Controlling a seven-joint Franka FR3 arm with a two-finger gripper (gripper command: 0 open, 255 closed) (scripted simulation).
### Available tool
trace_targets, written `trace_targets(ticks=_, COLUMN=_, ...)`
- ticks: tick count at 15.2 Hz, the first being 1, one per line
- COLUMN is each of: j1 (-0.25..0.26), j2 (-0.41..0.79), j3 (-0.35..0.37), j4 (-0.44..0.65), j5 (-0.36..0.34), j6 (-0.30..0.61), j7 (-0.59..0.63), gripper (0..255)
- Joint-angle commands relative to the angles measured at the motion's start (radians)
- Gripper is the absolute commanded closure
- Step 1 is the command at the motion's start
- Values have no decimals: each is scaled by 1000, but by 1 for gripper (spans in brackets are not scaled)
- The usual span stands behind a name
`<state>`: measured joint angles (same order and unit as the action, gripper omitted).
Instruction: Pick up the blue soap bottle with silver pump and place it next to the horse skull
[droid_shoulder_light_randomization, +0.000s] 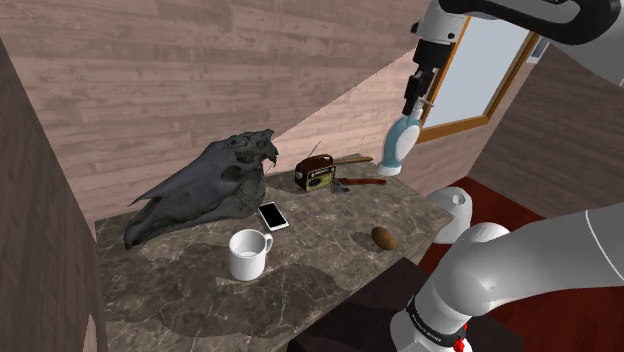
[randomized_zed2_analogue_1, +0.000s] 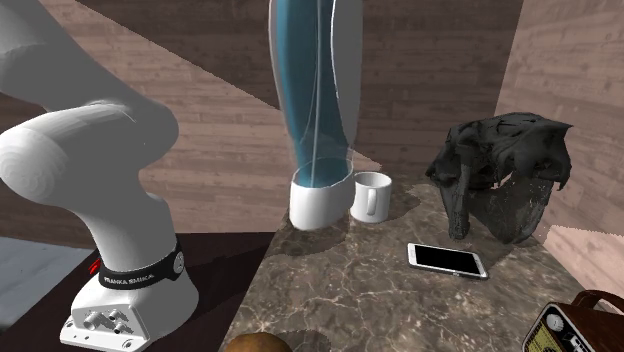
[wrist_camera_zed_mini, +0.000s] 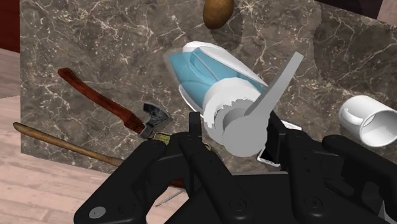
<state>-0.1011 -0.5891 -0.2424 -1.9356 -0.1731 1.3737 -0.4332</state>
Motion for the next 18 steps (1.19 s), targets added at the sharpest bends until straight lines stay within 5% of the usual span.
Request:
trace_targets(ticks=1, j1=2, j2=18, j3=0, j4=46, j5=3, j6=-29, j7=-5, gripper=255)
trace_targets(ticks=18, j1=14, j2=177, j3=-6, j4=436, j5=23, j6=-260, j7=-44, gripper=255)
